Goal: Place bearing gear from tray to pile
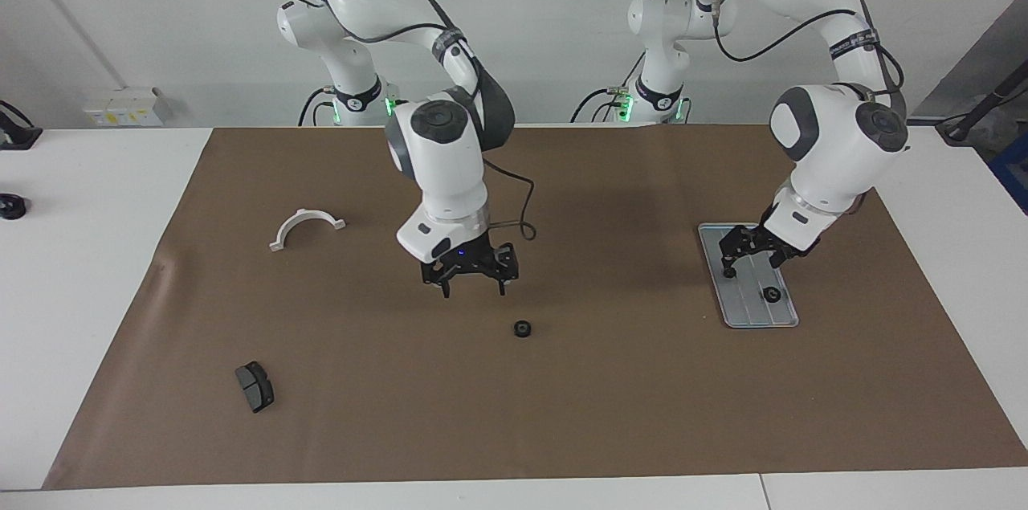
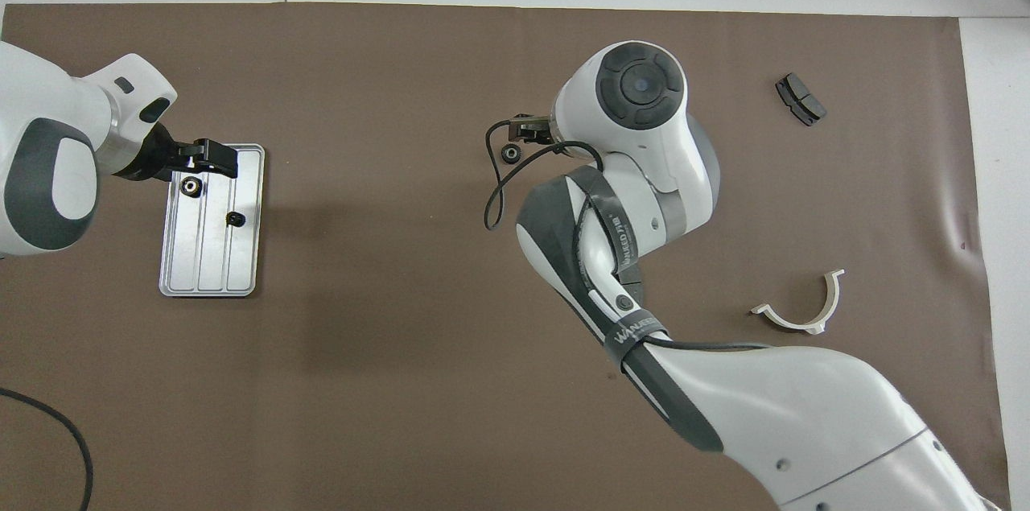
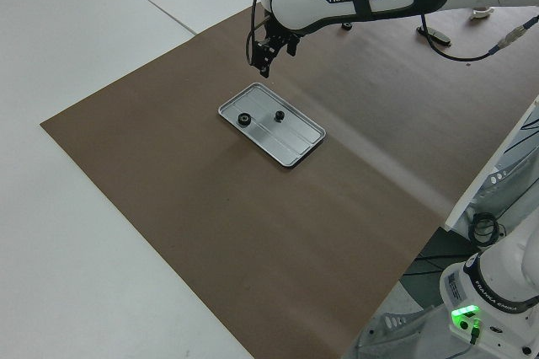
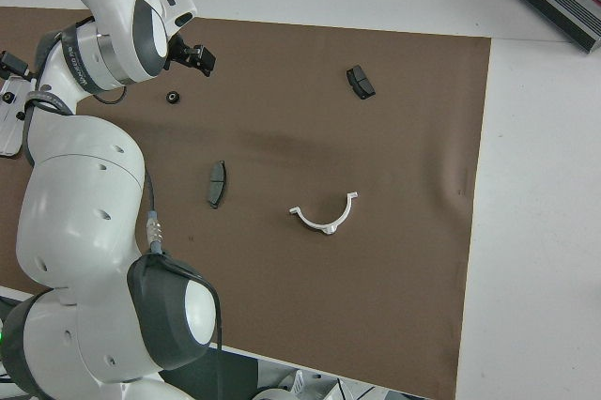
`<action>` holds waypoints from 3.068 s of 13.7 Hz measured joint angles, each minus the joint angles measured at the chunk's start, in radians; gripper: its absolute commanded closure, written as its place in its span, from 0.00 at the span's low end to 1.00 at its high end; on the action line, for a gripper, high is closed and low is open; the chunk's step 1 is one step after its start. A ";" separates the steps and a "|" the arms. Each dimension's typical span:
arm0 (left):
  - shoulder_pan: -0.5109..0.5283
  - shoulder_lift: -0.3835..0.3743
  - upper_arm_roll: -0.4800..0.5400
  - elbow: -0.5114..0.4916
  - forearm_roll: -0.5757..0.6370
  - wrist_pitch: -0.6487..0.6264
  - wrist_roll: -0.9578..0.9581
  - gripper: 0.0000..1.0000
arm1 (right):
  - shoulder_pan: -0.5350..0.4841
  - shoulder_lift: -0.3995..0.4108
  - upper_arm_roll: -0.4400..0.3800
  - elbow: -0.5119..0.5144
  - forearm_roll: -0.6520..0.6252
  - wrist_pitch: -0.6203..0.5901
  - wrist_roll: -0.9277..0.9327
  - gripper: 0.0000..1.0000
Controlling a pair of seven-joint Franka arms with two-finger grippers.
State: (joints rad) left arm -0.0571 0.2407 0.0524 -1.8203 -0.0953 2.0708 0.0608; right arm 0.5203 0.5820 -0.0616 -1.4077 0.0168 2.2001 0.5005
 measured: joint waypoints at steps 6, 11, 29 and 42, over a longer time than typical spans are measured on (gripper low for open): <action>0.054 -0.003 0.001 -0.123 0.011 0.188 0.000 0.00 | 0.042 0.166 -0.001 0.072 -0.037 0.134 0.021 0.00; 0.080 0.036 0.002 -0.145 0.032 0.313 0.000 0.38 | 0.057 0.210 -0.001 0.074 -0.080 0.162 0.021 0.16; 0.089 0.102 -0.001 -0.189 0.038 0.464 0.000 0.41 | 0.027 0.165 -0.017 0.112 -0.081 0.106 0.021 1.00; 0.086 0.098 -0.018 -0.197 0.039 0.440 0.000 0.96 | -0.450 -0.306 -0.022 -0.438 -0.006 0.002 -0.632 1.00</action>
State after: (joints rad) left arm 0.0293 0.3383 0.0343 -2.0174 -0.0558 2.5112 0.0609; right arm 0.0699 0.2762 -0.0837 -1.8460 0.0111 2.2018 -0.1319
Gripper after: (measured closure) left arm 0.520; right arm 0.652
